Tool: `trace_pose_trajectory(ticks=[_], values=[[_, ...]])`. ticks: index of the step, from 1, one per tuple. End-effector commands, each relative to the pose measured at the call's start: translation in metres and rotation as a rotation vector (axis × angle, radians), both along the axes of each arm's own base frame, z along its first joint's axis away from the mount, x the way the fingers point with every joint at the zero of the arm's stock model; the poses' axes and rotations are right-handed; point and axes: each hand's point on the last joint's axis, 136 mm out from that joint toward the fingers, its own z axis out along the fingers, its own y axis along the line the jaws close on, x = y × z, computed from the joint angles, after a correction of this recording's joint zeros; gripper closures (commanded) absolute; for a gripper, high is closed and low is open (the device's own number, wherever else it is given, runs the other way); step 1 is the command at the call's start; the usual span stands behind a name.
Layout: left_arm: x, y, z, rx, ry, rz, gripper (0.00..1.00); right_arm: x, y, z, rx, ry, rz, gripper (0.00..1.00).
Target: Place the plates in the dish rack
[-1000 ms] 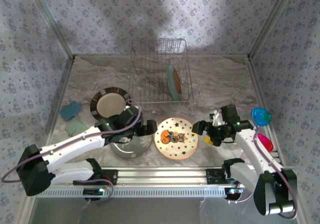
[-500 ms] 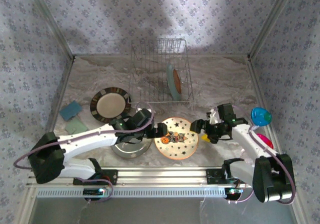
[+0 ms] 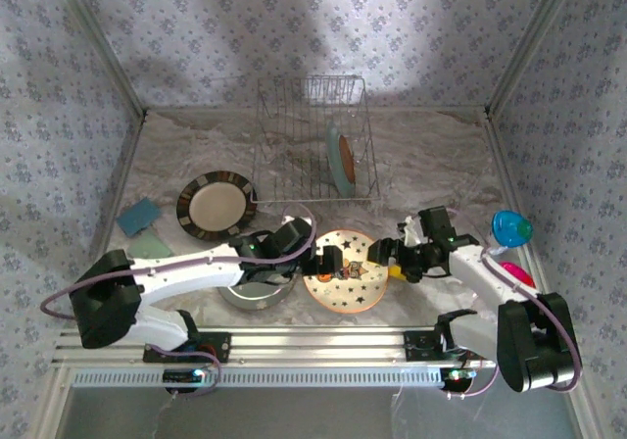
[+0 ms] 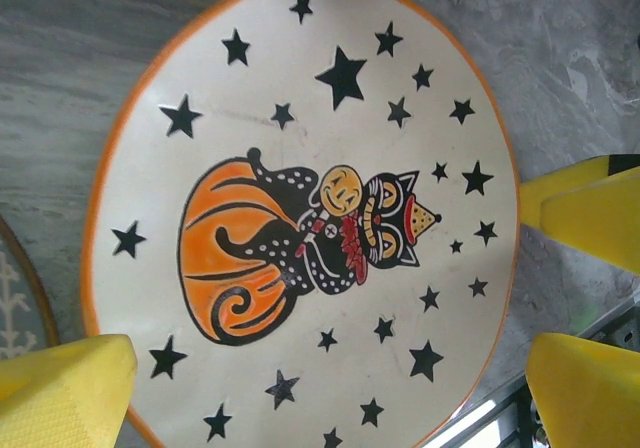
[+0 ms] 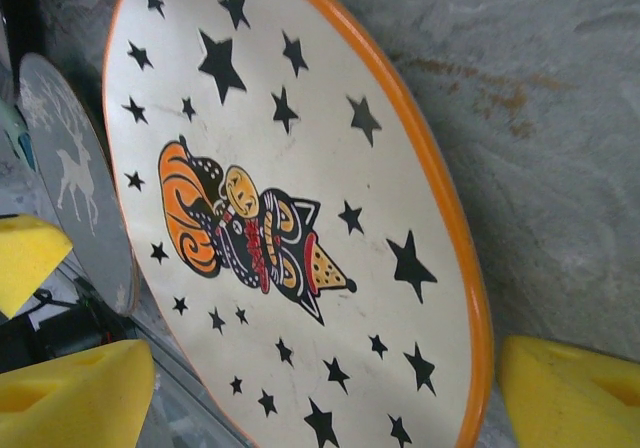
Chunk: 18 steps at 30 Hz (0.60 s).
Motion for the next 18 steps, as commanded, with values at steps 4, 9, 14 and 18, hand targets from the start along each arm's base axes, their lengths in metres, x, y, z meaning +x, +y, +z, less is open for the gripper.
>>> trace_pose_trajectory(ticks=[4, 9, 14, 18], values=[[-0.008, -0.017, 0.001, -0.039, 0.013, -0.003, 0.0, -0.003, 0.004, -0.007, -0.008, 0.007, 0.004, 0.1], [-0.01, -0.014, -0.011, -0.015, 0.015, 0.016, 0.01, -0.003, 0.005, -0.008, -0.009, 0.004, 0.004, 0.1], [-0.01, -0.008, -0.024, -0.012, 0.03, 0.057, 0.0, -0.001, 0.007, -0.008, -0.005, 0.0, -0.004, 0.11], [-0.009, -0.003, -0.029, 0.003, 0.03, 0.08, 0.01, 0.0, 0.007, -0.009, -0.005, 0.001, -0.008, 0.11]])
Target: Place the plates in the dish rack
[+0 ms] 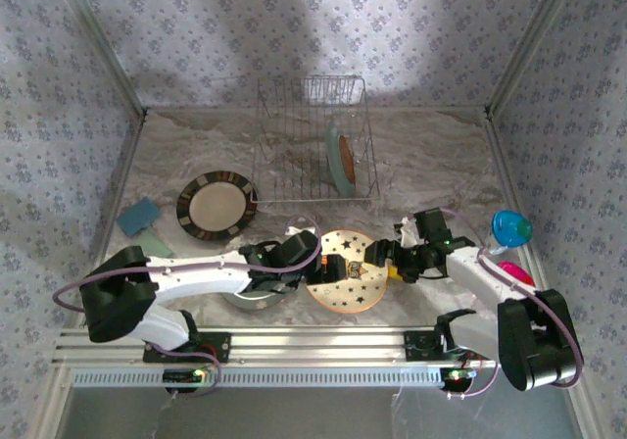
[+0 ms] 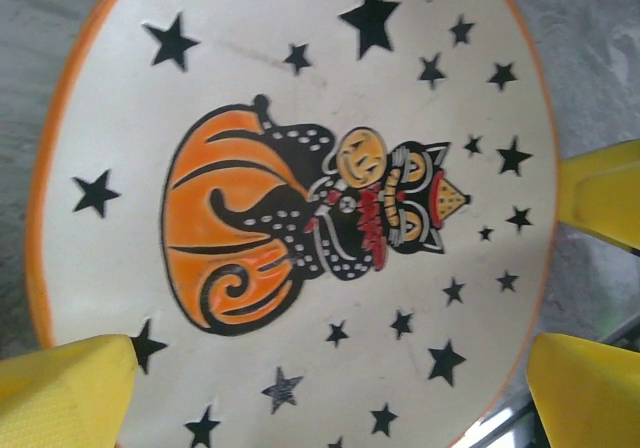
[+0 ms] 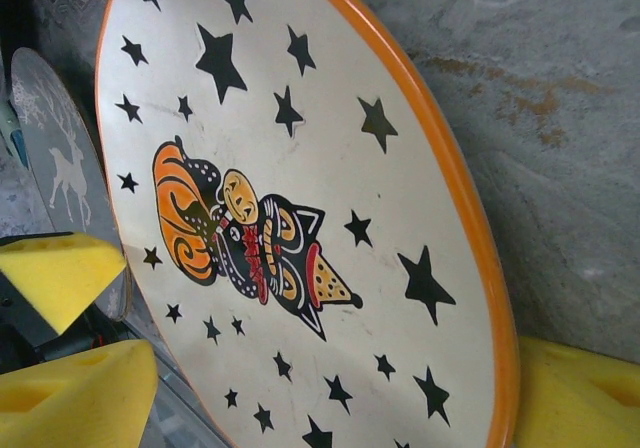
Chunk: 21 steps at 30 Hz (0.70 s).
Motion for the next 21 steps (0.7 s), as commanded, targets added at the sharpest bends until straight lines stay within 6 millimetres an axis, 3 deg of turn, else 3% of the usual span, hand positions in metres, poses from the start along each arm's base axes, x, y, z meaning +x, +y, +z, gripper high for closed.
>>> trace_pose_trajectory(ticks=[1, 7, 21], values=[[0.004, 0.003, -0.003, 0.001, -0.012, 0.044, 0.01, -0.002, 0.0, -0.005, -0.005, 0.015, -0.007, 0.12], [0.005, 0.011, -0.016, 0.012, 0.001, 0.093, 0.0, 0.0, 0.002, -0.005, 0.005, 0.014, -0.014, 0.14], [0.002, 0.002, -0.035, 0.004, 0.054, 0.102, 0.01, 0.008, 0.008, 0.002, 0.035, 0.0, -0.021, 0.23]])
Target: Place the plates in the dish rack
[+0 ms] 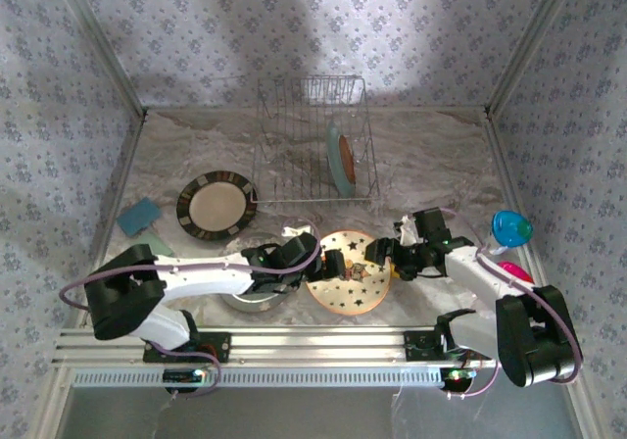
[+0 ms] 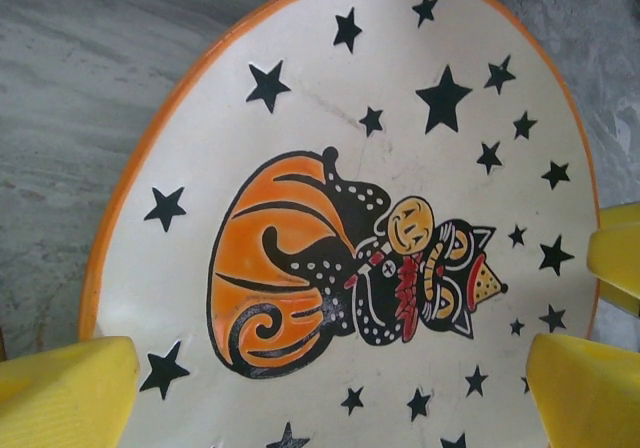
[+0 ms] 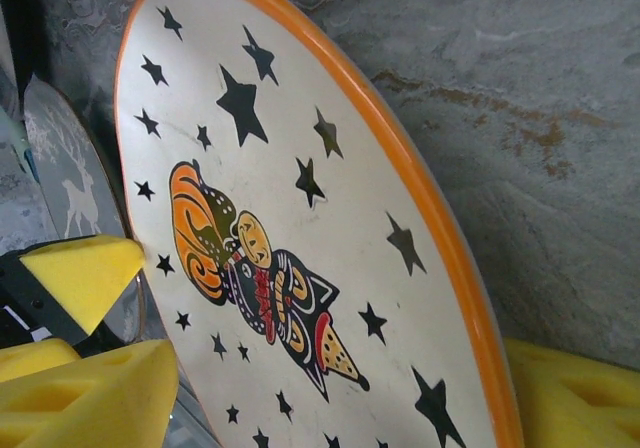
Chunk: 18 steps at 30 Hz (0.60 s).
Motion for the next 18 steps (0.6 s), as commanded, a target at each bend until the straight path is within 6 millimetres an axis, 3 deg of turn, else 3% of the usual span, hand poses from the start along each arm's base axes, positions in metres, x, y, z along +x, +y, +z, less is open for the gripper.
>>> trace_pose_trajectory(ticks=[1, 8, 18], values=[[-0.012, 0.003, -0.028, 0.033, 0.079, -0.006, 0.01, 0.001, 0.005, 0.002, 0.016, 0.003, 0.007, 0.26], [-0.012, 0.001, -0.027, 0.032, 0.079, -0.009, 0.01, 0.004, 0.009, 0.005, 0.015, -0.007, 0.013, 0.52], [-0.011, 0.003, -0.022, 0.058, 0.06, -0.022, 0.01, 0.008, 0.01, 0.012, 0.009, -0.021, 0.014, 0.63]])
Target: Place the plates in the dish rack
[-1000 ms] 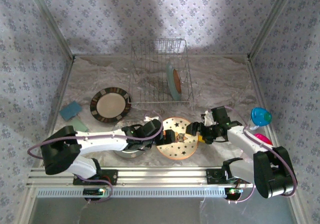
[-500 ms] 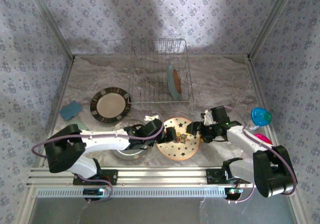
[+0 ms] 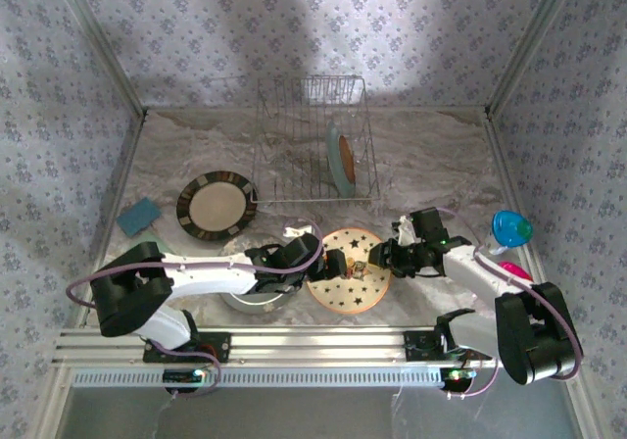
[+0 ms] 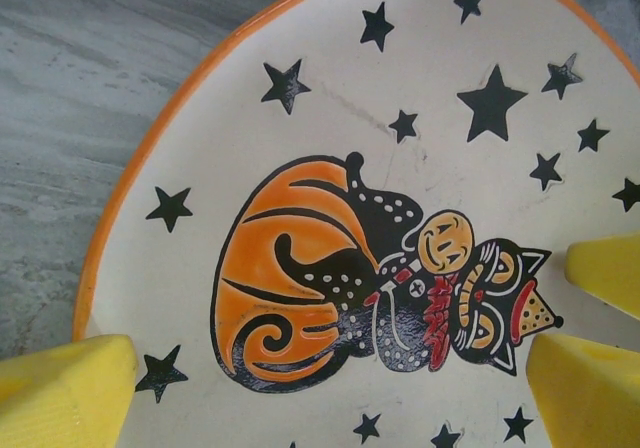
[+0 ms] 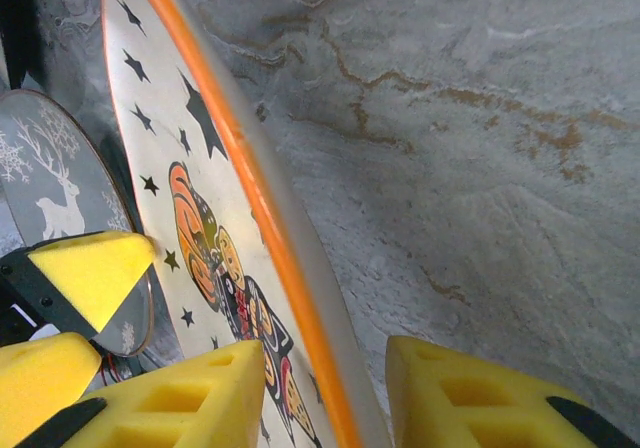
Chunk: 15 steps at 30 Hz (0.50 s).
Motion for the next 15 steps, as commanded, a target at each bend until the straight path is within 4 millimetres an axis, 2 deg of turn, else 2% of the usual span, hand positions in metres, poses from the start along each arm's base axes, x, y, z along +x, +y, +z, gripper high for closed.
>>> trace_pose_trajectory(ticks=[1, 5, 13, 15], values=[[-0.0136, 0.0065, -0.0166, 0.059, 0.061, -0.033, 0.0, 0.0078, 0.0058, 0.0144, 0.017, -0.028, 0.013, 0.64], [-0.0145, 0.0087, -0.0162, 0.069, 0.059, -0.039, 0.01, 0.0082, 0.0048, 0.016, 0.011, -0.03, 0.01, 0.67], [-0.0146, 0.0142, -0.0097, 0.093, 0.042, -0.049, 0.01, 0.0075, 0.0025, 0.017, 0.003, -0.036, 0.006, 0.78], [-0.0139, 0.0157, -0.0082, 0.096, 0.037, -0.047, 0.01, 0.008, 0.0017, 0.0181, 0.001, -0.04, 0.001, 0.87]])
